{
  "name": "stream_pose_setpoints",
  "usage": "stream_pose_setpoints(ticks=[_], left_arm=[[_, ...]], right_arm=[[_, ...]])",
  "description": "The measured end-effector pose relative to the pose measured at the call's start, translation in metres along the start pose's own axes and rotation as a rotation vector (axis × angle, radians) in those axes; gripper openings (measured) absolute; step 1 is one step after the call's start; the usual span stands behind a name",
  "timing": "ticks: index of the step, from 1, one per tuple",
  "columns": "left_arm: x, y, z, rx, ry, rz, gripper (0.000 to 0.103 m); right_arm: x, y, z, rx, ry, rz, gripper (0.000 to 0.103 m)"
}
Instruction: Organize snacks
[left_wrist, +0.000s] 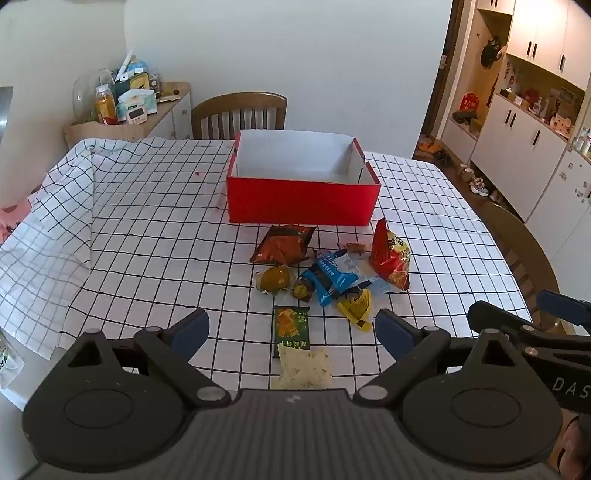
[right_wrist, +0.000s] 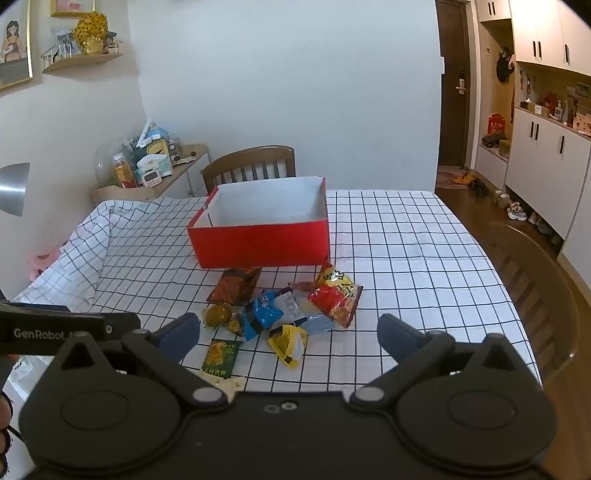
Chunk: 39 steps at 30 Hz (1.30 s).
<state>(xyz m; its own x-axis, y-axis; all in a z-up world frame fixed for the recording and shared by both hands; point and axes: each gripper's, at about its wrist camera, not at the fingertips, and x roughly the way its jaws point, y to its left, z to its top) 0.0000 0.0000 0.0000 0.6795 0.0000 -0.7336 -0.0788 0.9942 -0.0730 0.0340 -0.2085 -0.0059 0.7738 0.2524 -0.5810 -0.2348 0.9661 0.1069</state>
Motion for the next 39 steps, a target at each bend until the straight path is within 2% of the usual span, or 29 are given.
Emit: stream_pose_setpoints(ticks=[19,27,39], left_arm=[[0.002,0.001,-0.003,0.013,-0.005,-0.024,0.097],[0.003,0.004,-0.003,0.006,0.004,-0.051,0.097],[0.017,0.007,0.001,-0.012,0.038,-0.051,0.097]], right_arm=[[-0.001,0.003,-0.003,0.022,-0.001,-0.002,0.102],[-0.002,0.007,-0.004,0.017,-0.006,-0.008,0.102],[0.005,0.006,-0.002,0.015,0.014,-0.002,0.102]])
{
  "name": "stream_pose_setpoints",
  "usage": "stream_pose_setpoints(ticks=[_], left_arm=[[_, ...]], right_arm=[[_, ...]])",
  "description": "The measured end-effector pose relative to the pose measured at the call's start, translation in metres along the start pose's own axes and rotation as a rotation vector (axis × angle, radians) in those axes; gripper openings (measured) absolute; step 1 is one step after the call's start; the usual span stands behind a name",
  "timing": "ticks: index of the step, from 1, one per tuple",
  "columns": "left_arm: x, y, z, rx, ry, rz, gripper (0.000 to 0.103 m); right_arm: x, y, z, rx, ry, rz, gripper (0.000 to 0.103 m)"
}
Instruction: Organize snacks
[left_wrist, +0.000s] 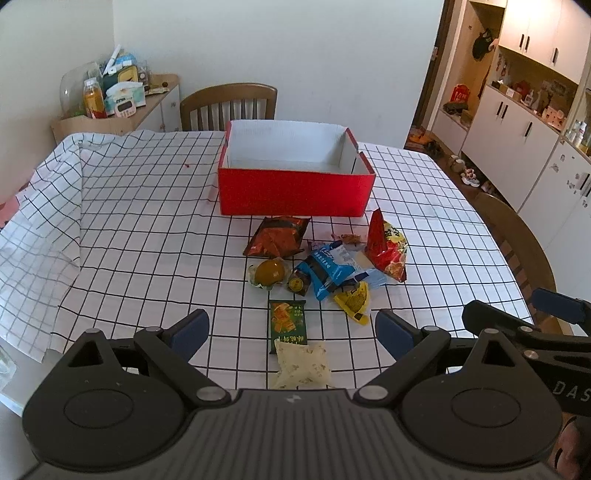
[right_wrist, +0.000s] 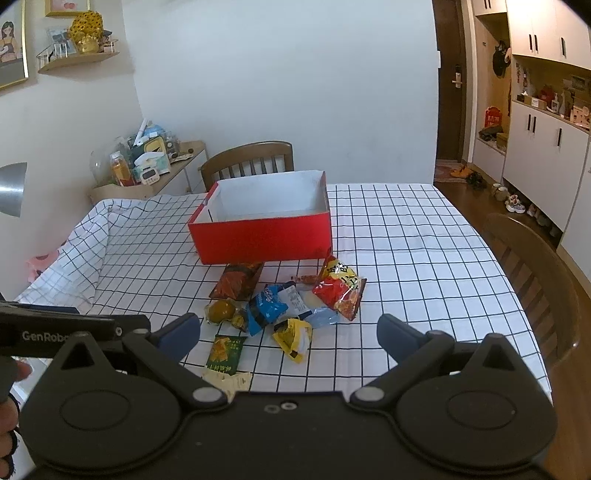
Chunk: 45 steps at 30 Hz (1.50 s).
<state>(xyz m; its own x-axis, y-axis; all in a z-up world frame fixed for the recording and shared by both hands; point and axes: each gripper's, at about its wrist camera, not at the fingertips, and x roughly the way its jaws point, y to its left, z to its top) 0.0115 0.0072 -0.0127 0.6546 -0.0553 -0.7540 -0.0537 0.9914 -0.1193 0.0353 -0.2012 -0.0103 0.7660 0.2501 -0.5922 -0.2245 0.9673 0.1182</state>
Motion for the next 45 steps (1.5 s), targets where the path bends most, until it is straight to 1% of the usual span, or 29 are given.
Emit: stream_pose_setpoints(ticks=[3,6,11,12,13,14,17,20,22,25,27,31,34,36,37,39,42,43,44,45], left_arm=[[0.01,0.003,0.003,-0.016,0.013,0.017,0.097],[0.024,0.005,0.005,-0.031,0.049,0.019,0.097],[0.052,0.01,0.007,-0.06,0.133,0.007,0.097],[0.058,0.012,0.007,-0.071,0.149,-0.005,0.097],[0.067,0.015,0.006,-0.085,0.191,-0.011,0.097],[0.072,0.017,0.005,-0.096,0.213,-0.011,0.097],[0.094,0.02,0.005,-0.142,0.258,-0.039,0.097],[0.115,0.02,0.002,-0.164,0.325,-0.036,0.097],[0.127,0.016,0.001,-0.159,0.349,-0.041,0.097],[0.143,0.009,-0.001,-0.157,0.384,-0.021,0.097],[0.155,0.008,-0.004,-0.16,0.42,0.003,0.097],[0.172,0.005,-0.011,-0.153,0.473,0.023,0.096],[0.183,0.002,-0.015,-0.155,0.495,0.032,0.096],[0.188,0.002,-0.018,-0.161,0.51,0.029,0.096],[0.19,0.002,-0.019,-0.163,0.508,0.018,0.096],[0.193,0.0,-0.021,-0.161,0.511,0.017,0.096],[0.198,-0.001,-0.022,-0.171,0.515,0.022,0.09],[0.199,0.0,-0.022,-0.177,0.518,0.021,0.089],[0.2,-0.001,-0.022,-0.183,0.52,0.02,0.088],[0.2,-0.001,-0.022,-0.186,0.521,0.021,0.085]], right_arm=[[0.008,-0.003,0.003,-0.008,0.001,0.011,0.102],[0.021,-0.009,0.006,-0.004,0.019,0.026,0.101],[0.051,-0.025,0.007,0.027,0.081,0.045,0.097],[0.057,-0.028,0.007,0.029,0.092,0.044,0.096],[0.064,-0.031,0.006,0.032,0.109,0.038,0.096],[0.071,-0.034,0.006,0.033,0.129,0.04,0.095],[0.091,-0.041,0.004,0.035,0.167,0.056,0.091],[0.115,-0.049,0.003,0.041,0.211,0.069,0.087],[0.13,-0.054,0.002,0.052,0.242,0.09,0.084],[0.153,-0.059,-0.002,0.068,0.293,0.12,0.081],[0.168,-0.058,-0.004,0.055,0.326,0.139,0.08],[0.195,-0.053,-0.01,0.03,0.378,0.153,0.075],[0.213,-0.049,-0.013,0.019,0.415,0.161,0.071],[0.219,-0.048,-0.015,0.015,0.435,0.168,0.066],[0.224,-0.047,-0.015,0.009,0.443,0.174,0.065],[0.23,-0.045,-0.016,0.003,0.454,0.183,0.06],[0.24,-0.043,-0.017,-0.007,0.468,0.189,0.057],[0.243,-0.042,-0.017,-0.006,0.474,0.191,0.057],[0.245,-0.042,-0.017,-0.006,0.477,0.193,0.055],[0.246,-0.042,-0.018,-0.006,0.479,0.196,0.052]])
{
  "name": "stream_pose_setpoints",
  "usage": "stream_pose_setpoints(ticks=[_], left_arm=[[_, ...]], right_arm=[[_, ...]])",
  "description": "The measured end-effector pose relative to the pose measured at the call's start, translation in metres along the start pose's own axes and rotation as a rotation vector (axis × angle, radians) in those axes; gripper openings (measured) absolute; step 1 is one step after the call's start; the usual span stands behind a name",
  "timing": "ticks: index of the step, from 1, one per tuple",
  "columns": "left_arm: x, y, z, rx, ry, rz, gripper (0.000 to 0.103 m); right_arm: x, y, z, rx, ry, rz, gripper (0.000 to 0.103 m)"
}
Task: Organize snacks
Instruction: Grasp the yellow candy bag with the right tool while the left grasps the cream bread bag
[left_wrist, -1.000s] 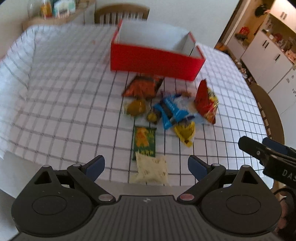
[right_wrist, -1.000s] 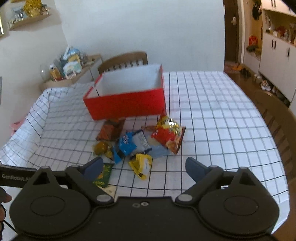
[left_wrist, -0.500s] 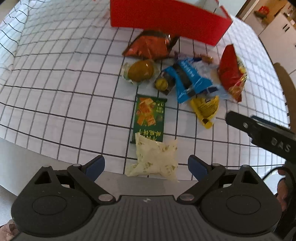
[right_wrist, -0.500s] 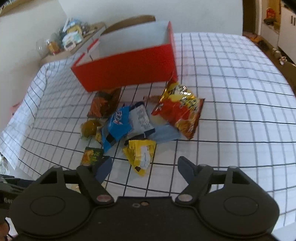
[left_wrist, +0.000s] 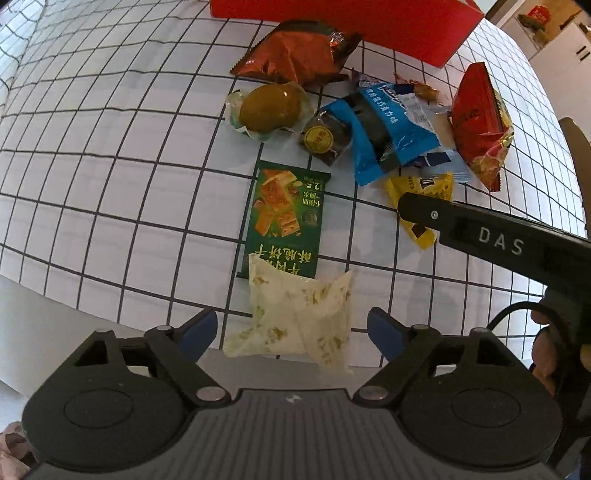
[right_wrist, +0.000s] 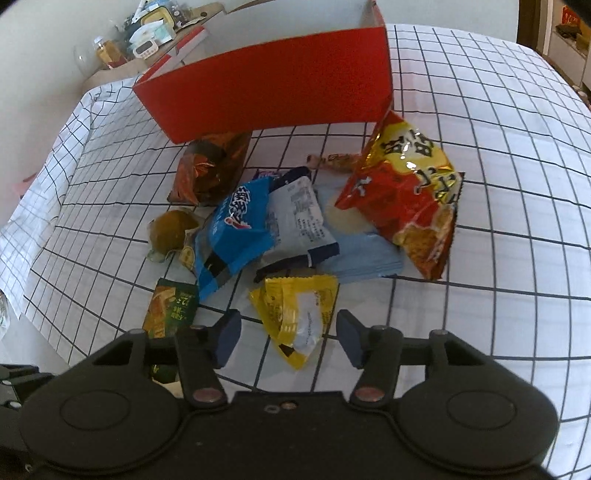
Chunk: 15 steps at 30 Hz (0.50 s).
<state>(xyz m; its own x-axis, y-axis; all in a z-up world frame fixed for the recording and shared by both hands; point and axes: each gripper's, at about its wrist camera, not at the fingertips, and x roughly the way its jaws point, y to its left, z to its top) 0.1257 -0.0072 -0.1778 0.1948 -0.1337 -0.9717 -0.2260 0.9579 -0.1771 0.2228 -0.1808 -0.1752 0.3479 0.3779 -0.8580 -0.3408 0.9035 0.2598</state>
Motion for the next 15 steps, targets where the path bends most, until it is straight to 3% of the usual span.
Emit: stream_pose_setpoints(ticks=[5,7,15], left_arm=[[0.0007,-0.001,0.0002,0.002,0.001,-0.004,0.067],[-0.0014,-0.0005,-0.0001,0.0,-0.009,-0.019,0.059],[-0.008,0.0075,-0.0048,-0.01,-0.027,-0.029,0.048]], right_arm=[[0.0057,0.0021,0.0027,-0.01,0.006,-0.011,0.037],[0.007,0.0029,0.0033,-0.009,0.004,-0.013,0.036],[0.0046,0.0101,-0.001,-0.029,-0.011,-0.037,0.027]])
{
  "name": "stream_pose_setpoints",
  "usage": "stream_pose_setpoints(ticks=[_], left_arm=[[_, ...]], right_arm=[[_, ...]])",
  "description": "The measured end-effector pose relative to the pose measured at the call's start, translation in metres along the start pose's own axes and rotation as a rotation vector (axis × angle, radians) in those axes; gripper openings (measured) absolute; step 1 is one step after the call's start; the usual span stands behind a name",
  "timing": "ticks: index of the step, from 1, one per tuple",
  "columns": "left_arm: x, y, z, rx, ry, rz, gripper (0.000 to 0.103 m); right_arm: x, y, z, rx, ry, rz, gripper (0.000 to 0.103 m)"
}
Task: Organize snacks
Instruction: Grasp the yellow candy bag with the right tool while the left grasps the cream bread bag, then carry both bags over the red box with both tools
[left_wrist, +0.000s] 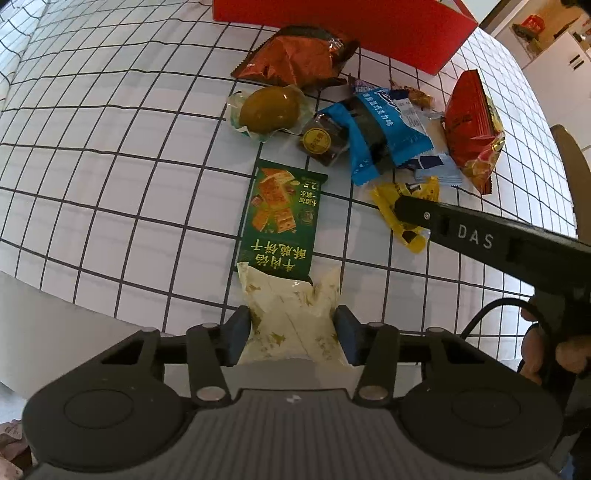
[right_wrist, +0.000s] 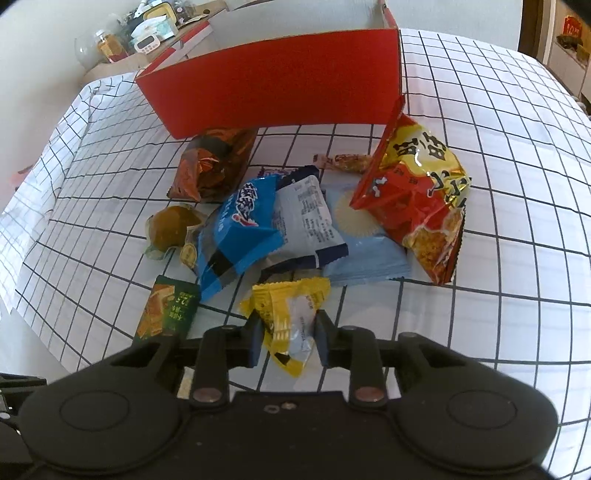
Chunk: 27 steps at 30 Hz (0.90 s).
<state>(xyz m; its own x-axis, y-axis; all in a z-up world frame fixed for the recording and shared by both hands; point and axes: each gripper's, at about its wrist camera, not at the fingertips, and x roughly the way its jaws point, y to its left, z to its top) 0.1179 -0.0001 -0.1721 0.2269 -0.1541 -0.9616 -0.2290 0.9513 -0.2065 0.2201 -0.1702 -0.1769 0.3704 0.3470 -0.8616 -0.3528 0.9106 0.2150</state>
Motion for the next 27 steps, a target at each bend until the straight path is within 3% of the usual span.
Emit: stream_pose_setpoints(ticks=[13,27], left_arm=[[-0.039,0.009,0.006,-0.003,-0.108,-0.013,0.046],[-0.087,0.011,0.046,0.012,-0.253,0.005,0.043]], right_arm=[[-0.048,0.015,-0.004,-0.016,-0.073,0.004,0.027],[-0.103,0.029,0.029,-0.06,-0.204,0.004,0.027]])
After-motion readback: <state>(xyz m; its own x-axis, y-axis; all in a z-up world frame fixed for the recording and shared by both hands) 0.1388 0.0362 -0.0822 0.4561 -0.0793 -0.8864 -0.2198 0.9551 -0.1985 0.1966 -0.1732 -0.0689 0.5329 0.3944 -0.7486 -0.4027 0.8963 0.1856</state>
